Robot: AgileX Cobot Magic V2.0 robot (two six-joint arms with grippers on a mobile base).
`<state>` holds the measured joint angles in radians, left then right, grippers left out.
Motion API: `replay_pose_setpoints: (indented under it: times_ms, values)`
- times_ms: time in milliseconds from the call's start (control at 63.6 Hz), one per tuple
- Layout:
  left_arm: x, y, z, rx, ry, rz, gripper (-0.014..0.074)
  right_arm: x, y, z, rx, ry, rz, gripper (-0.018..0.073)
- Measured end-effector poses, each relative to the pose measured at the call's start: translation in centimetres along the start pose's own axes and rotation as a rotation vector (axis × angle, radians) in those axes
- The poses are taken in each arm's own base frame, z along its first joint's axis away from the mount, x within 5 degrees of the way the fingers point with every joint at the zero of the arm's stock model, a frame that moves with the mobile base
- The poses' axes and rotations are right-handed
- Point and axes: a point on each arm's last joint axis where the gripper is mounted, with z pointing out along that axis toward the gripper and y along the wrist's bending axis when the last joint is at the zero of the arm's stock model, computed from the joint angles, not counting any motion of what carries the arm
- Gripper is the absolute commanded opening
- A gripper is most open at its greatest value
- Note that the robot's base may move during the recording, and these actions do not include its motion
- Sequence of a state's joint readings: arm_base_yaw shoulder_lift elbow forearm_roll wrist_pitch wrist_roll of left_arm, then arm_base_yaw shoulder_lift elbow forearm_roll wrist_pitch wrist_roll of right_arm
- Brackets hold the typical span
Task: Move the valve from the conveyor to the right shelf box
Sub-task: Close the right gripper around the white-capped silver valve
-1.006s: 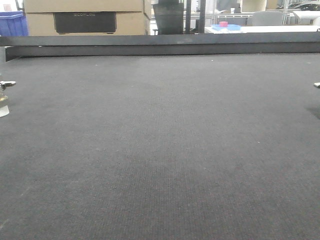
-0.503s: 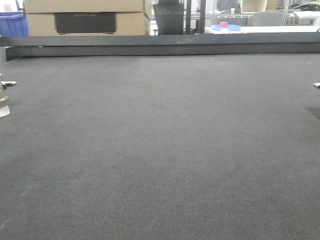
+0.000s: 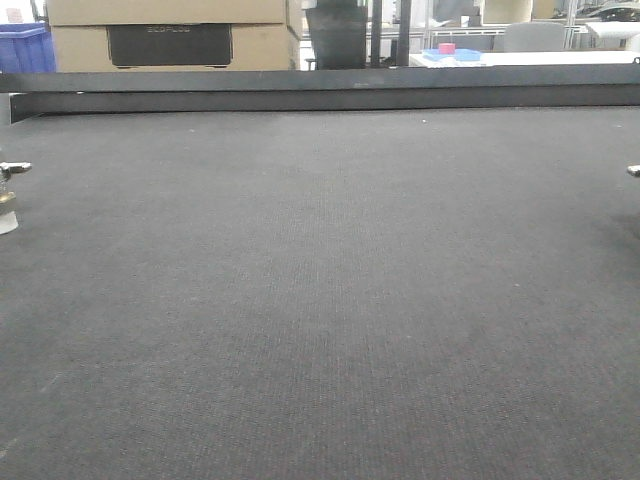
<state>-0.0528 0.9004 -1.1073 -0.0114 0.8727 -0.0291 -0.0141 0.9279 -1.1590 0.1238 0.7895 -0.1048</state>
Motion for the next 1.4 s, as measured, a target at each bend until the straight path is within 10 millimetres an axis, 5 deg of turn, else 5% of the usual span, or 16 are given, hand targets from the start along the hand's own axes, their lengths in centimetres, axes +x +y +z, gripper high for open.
replay_pose_setpoints:
  times_ms: [126, 330, 849, 1399]
  values:
    - [-0.4, -0.1, 1.3, 0.001, 0.053, 0.004, 0.0582, -2.3, -0.4, 3.0, -0.001, 0.227, -0.019, 0.0569]
    - [-0.4, -0.1, 1.9, -0.001, 0.081, 0.004, 0.0582, -2.5, -1.3, 7.7, 0.028, 0.454, -0.078, 0.0569]
    - [-0.4, -0.1, 1.9, -0.001, 0.081, 0.004, 0.0582, 2.4, -2.0, 19.3, -0.028, 0.765, -0.069, 0.0569]
    - [-0.4, -0.1, 1.9, -0.001, 0.083, 0.004, 0.0582, 6.4, -2.0, 25.5, -0.092, 0.871, -0.050, 0.0569]
